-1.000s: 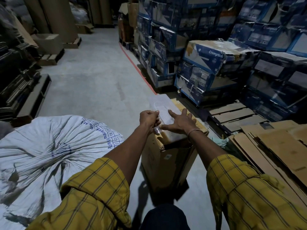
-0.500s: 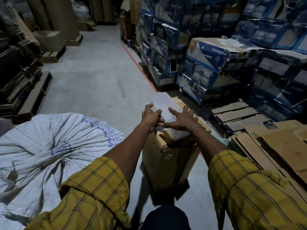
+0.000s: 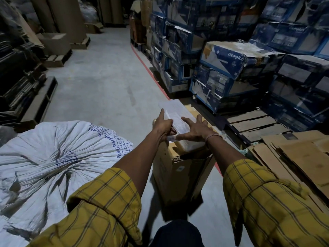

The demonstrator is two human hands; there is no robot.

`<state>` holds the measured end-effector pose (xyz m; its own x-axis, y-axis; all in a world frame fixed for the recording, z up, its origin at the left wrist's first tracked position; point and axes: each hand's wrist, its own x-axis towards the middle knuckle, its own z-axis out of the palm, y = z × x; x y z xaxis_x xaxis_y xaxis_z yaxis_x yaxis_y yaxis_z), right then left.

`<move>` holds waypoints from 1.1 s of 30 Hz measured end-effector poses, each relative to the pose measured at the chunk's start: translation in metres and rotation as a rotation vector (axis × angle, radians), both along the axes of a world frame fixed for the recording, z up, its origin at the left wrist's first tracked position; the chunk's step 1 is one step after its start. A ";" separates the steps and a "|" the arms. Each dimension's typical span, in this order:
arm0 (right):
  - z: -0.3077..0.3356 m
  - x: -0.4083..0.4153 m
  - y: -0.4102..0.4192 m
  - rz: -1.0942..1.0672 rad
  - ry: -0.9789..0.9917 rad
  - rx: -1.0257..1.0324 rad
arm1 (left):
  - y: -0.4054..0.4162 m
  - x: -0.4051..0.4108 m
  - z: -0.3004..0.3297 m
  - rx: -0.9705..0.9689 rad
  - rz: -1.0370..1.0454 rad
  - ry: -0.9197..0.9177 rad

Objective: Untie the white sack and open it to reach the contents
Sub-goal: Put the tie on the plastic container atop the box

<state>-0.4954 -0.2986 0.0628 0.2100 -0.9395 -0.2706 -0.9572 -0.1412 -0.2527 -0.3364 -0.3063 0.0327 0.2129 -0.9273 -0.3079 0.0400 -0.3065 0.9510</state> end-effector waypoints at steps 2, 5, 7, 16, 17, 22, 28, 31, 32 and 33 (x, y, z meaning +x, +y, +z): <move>-0.004 0.002 0.000 0.005 -0.003 -0.027 | -0.003 0.002 -0.001 0.000 -0.006 -0.013; -0.011 0.004 0.001 0.007 0.003 -0.066 | -0.010 0.007 -0.005 -0.046 0.006 -0.128; -0.012 0.003 0.000 0.007 0.003 -0.072 | -0.014 0.010 -0.004 -0.069 0.008 -0.174; -0.014 0.001 -0.006 -0.008 -0.029 -0.075 | -0.038 0.020 -0.002 -0.002 0.175 0.059; -0.012 0.000 -0.008 -0.018 -0.082 -0.067 | -0.040 0.020 -0.002 0.014 0.179 0.099; -0.007 0.018 -0.030 0.008 -0.102 -0.110 | -0.046 0.020 -0.001 0.042 0.176 0.033; -0.023 0.029 -0.039 0.045 0.084 -0.216 | -0.049 0.024 -0.005 0.044 0.124 0.090; -0.029 0.028 -0.039 0.047 0.143 -0.265 | -0.049 0.020 -0.013 -0.019 0.083 0.112; -0.030 0.029 -0.039 0.052 0.162 -0.272 | -0.050 0.019 -0.014 -0.045 0.087 0.101; -0.031 0.030 -0.039 0.055 0.177 -0.277 | -0.051 0.018 -0.016 -0.065 0.092 0.075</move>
<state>-0.4653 -0.3379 0.0317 0.2352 -0.9710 -0.0429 -0.9718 -0.2341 -0.0284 -0.3185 -0.3575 0.0162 0.2768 -0.9233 -0.2664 0.1369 -0.2365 0.9619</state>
